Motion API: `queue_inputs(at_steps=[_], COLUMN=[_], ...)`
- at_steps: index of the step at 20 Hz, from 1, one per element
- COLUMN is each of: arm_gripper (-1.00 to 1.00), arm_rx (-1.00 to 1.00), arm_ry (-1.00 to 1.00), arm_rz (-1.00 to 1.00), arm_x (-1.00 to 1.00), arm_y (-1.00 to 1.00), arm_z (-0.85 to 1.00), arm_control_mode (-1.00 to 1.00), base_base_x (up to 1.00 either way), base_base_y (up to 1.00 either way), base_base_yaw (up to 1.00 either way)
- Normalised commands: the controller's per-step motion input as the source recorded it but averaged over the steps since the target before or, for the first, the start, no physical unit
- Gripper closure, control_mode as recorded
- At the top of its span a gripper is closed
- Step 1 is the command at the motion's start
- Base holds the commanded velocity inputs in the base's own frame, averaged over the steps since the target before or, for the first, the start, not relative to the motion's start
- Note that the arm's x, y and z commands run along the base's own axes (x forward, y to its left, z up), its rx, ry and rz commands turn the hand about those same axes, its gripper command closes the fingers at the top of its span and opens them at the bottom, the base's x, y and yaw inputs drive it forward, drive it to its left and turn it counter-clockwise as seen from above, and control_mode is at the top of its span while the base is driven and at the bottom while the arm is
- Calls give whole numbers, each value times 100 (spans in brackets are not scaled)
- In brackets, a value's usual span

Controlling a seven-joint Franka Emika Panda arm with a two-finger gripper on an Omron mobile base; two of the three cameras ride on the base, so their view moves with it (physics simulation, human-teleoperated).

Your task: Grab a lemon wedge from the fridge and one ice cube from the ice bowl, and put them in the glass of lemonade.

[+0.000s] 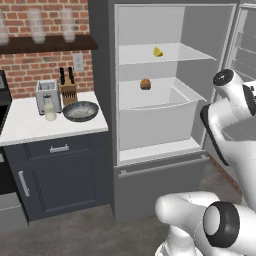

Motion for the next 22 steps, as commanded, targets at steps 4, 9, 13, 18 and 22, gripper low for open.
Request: queue_inputs(at_steps=[4,9,13,18,22], arm_gripper=[-100,-100,-100,-100,-100], arm_rx=[60,59,53,22,0], arm_ry=[-38,-32,-28,-3,0], arm_rz=[0,0,0,9,21], arm_x=[24,8,0,-41,-60], arm_y=[79,87,82,25,8], arm_z=[-25,-58,-35,58,94], arm_control_mode=[-100,-100,-100,-100,-100], base_base_x=[0,0,0,0,0], base_base_y=[0,0,0,0,0], base_base_yaw=[0,0,0,0,0])
